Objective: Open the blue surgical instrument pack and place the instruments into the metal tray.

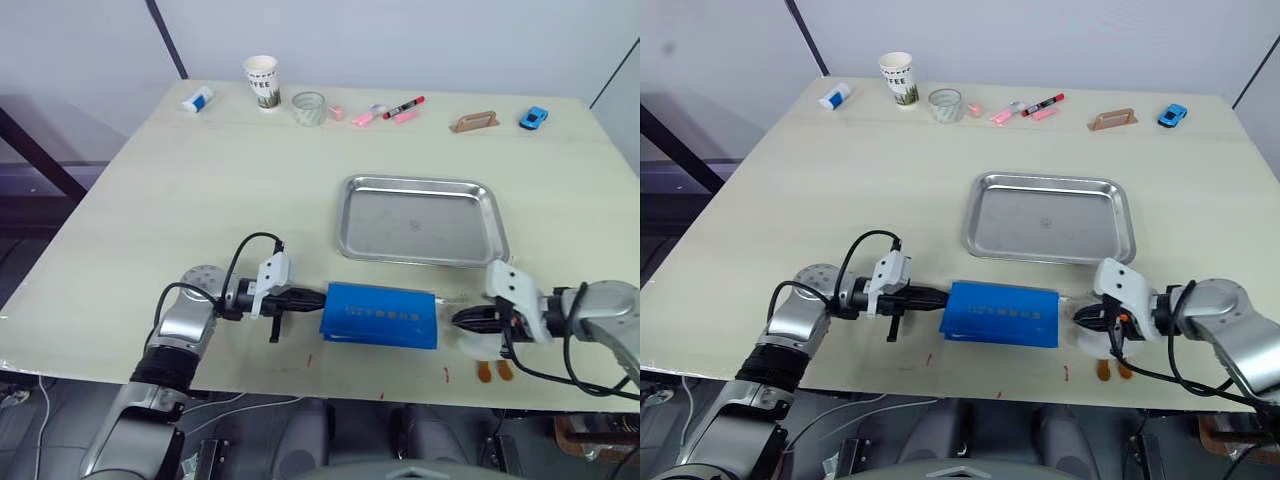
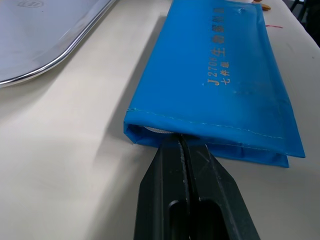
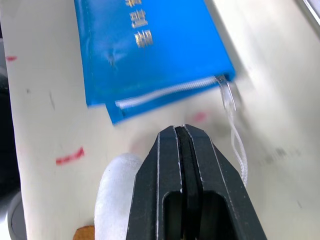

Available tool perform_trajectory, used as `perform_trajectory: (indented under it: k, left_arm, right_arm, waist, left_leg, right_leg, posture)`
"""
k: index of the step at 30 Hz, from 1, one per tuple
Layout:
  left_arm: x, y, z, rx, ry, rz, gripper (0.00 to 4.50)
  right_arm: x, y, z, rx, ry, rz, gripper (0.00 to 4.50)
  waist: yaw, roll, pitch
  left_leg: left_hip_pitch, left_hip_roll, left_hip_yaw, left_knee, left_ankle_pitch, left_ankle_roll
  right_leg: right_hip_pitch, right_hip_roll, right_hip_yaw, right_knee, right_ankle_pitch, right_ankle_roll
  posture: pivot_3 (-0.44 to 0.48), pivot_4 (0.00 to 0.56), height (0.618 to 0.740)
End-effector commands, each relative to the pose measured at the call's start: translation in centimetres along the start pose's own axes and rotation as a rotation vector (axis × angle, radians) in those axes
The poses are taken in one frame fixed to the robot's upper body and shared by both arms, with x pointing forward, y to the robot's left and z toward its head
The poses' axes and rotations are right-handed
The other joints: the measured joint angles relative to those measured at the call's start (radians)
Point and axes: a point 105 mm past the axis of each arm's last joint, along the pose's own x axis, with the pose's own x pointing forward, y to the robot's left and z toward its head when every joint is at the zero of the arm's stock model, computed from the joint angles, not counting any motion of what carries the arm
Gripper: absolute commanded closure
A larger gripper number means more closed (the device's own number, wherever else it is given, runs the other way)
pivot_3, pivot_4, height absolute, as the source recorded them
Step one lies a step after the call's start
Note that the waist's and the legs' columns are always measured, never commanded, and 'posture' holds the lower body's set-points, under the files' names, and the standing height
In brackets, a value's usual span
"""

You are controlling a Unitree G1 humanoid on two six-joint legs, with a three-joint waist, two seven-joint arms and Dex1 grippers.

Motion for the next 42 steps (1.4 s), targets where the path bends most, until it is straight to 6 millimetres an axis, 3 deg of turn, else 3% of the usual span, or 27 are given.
perform_trajectory:
  k: [1, 5, 9, 13, 19, 20, 21, 22, 24, 25, 26, 29, 31, 33, 35, 42]
  left_arm:
    - [-1.0, -0.4, -0.5, -0.005, -0.002, -0.012, 4.50]
    - [-2.4, -0.2, -0.1, 0.027, -0.021, 0.012, 4.50]
    - [-4.5, -0.1, 0.7, 0.061, -0.052, 0.054, 4.50]
    - [-6.3, -0.5, 1.7, 0.087, -0.067, 0.061, 4.50]
    - [-8.5, -2.6, 4.1, 0.093, -0.060, -0.039, 4.50]
    - [-8.7, -2.7, 4.4, 0.100, -0.056, -0.043, 4.50]
    - [-8.8, -2.7, 4.5, 0.112, -0.051, -0.046, 3.97]
    - [-8.9, -2.8, 4.8, 0.127, -0.043, -0.055, 3.74]
    - [-9.1, -3.1, 5.2, 0.152, -0.030, -0.078, 2.69]
    - [-9.1, -3.2, 5.4, 0.166, -0.023, -0.088, 2.48]
    - [-9.2, -3.3, 5.6, 0.177, -0.017, -0.098, 1.89]
    - [-9.0, -3.9, 6.3, 0.184, 0.001, -0.149, 0.95]
    - [-8.7, -4.3, 6.7, 0.182, 0.003, -0.181, 0.95]
    - [-8.3, -4.5, 7.0, 0.188, -0.011, -0.200, 0.24]
    - [-8.1, -4.6, 7.1, 0.190, -0.018, -0.210, 0.03]
    - [-7.5, -4.8, 7.3, 0.187, -0.036, -0.230, 0.03]
  right_arm:
    - [-1.4, -0.2, 1.4, -0.081, -0.071, -0.035, 4.41]
    - [-1.8, 0.0, 2.4, -0.159, -0.159, -0.063, 4.41]
    - [-1.7, 2.1, 3.2, -0.200, -0.279, -0.037, 4.41]
    - [-1.6, 3.4, 3.4, -0.220, -0.350, -0.032, 3.11]
    - [-0.5, 4.8, 3.1, -0.329, -0.387, -0.047, 0.29]
    - [-0.2, 4.5, 2.9, -0.377, -0.378, -0.084, 0.08]
    - [0.1, 4.3, 2.7, -0.413, -0.370, -0.106, 0.00]
    - [0.2, 3.6, 2.7, -0.464, -0.365, -0.159, 0.00]
    - [0.4, 3.0, 2.4, -0.519, -0.350, -0.185, 0.00]
    - [0.5, 2.7, 2.3, -0.552, -0.338, -0.196, 0.00]
    - [0.5, 2.5, 2.2, -0.593, -0.330, -0.212, 0.00]
    - [1.0, 2.2, 2.1, -0.729, -0.294, -0.209, 0.00]
    - [1.3, 2.1, 1.9, -0.820, -0.268, -0.205, 0.00]
    - [1.6, 1.9, 2.0, -0.885, -0.266, -0.215, 0.00]
    - [1.8, 1.8, 2.3, -0.933, -0.282, -0.225, 0.00]
    - [2.6, 1.8, 3.0, -1.085, -0.324, -0.223, 0.00]
  waist:
    - [-0.011, 0.000, 0.000]
    - [-0.028, 0.000, 0.001]
    - [-0.036, -0.001, 0.001]
    - [-0.038, 0.000, 0.002]
    - [-0.038, -0.004, 0.004]
    - [-0.038, -0.003, 0.005]
    - [-0.038, -0.003, 0.005]
    - [-0.037, -0.002, 0.005]
    - [-0.037, -0.002, 0.006]
    - [-0.037, -0.003, 0.006]
    - [-0.037, -0.003, 0.007]
    - [-0.036, -0.001, 0.007]
    - [-0.036, -0.002, 0.008]
    - [-0.036, -0.002, 0.009]
    - [-0.037, 0.000, 0.010]
    - [-0.038, 0.000, 0.011]
  left_leg:
    - [0.000, 0.000, 0.000, 0.000, 0.000, 0.000]
    - [0.000, 0.001, 0.000, 0.000, 0.000, 0.000]
    - [-0.001, 0.001, -0.001, -0.002, 0.000, 0.000]
    - [-0.001, 0.001, -0.002, -0.002, 0.000, 0.000]
    - [0.000, 0.002, -0.002, -0.001, 0.000, 0.000]
    - [0.000, 0.002, -0.003, -0.002, 0.000, 0.000]
    - [0.000, 0.002, -0.002, -0.001, 0.000, 0.000]
    - [0.001, 0.002, -0.002, -0.001, 0.000, 0.000]
    - [0.001, 0.002, 0.001, -0.001, 0.000, 0.000]
    - [0.001, 0.002, 0.001, -0.001, 0.000, 0.000]
    - [0.001, 0.002, 0.002, -0.001, 0.000, 0.000]
    - [0.001, 0.002, 0.003, -0.001, 0.000, 0.000]
    - [0.001, 0.002, 0.003, -0.002, 0.000, 0.000]
    - [0.000, 0.002, 0.003, -0.001, 0.000, 0.000]
    - [0.000, 0.002, 0.004, -0.001, 0.000, 0.000]
    - [0.001, 0.002, 0.005, -0.001, 0.000, 0.000]
  right_leg:
    - [0.000, 0.000, 0.000, 0.000, 0.000, 0.000]
    - [-0.001, 0.001, 0.001, 0.000, 0.000, 0.000]
    - [-0.002, 0.002, 0.000, 0.001, 0.000, 0.000]
    - [-0.003, 0.001, 0.001, 0.001, 0.000, 0.000]
    - [-0.003, 0.001, 0.003, 0.001, 0.000, 0.000]
    - [-0.003, 0.001, 0.002, 0.001, 0.000, 0.000]
    - [-0.003, 0.001, 0.002, 0.001, 0.000, 0.000]
    - [-0.003, 0.001, 0.003, 0.001, 0.000, 0.000]
    - [-0.003, 0.001, 0.004, 0.001, 0.000, 0.000]
    - [-0.003, 0.001, 0.004, 0.001, 0.000, 0.000]
    - [-0.003, 0.001, 0.004, 0.001, 0.000, 0.000]
    - [-0.003, 0.001, 0.004, 0.001, 0.000, 0.000]
    - [-0.003, 0.002, 0.004, 0.001, 0.000, 0.000]
    - [-0.003, 0.002, 0.004, 0.001, 0.000, 0.000]
    - [-0.003, 0.002, 0.004, 0.001, 0.000, 0.000]
    - [-0.003, 0.002, 0.005, 0.002, 0.000, 0.000]
  posture:
    - [0.000, 0.150, 0.740]
    - [0.000, 0.150, 0.740]
    - [0.000, 0.150, 0.740]
    - [0.000, 0.150, 0.740]
    - [0.000, 0.150, 0.740]
    - [0.000, 0.150, 0.740]
    - [0.000, 0.150, 0.740]
    - [0.000, 0.150, 0.740]
    - [0.000, 0.150, 0.740]
    - [0.000, 0.150, 0.740]
    - [0.000, 0.150, 0.740]
    - [0.000, 0.150, 0.740]
    - [0.000, 0.150, 0.740]
    - [0.000, 0.150, 0.740]
    - [0.000, 0.150, 0.740]
    - [0.000, 0.150, 0.740]
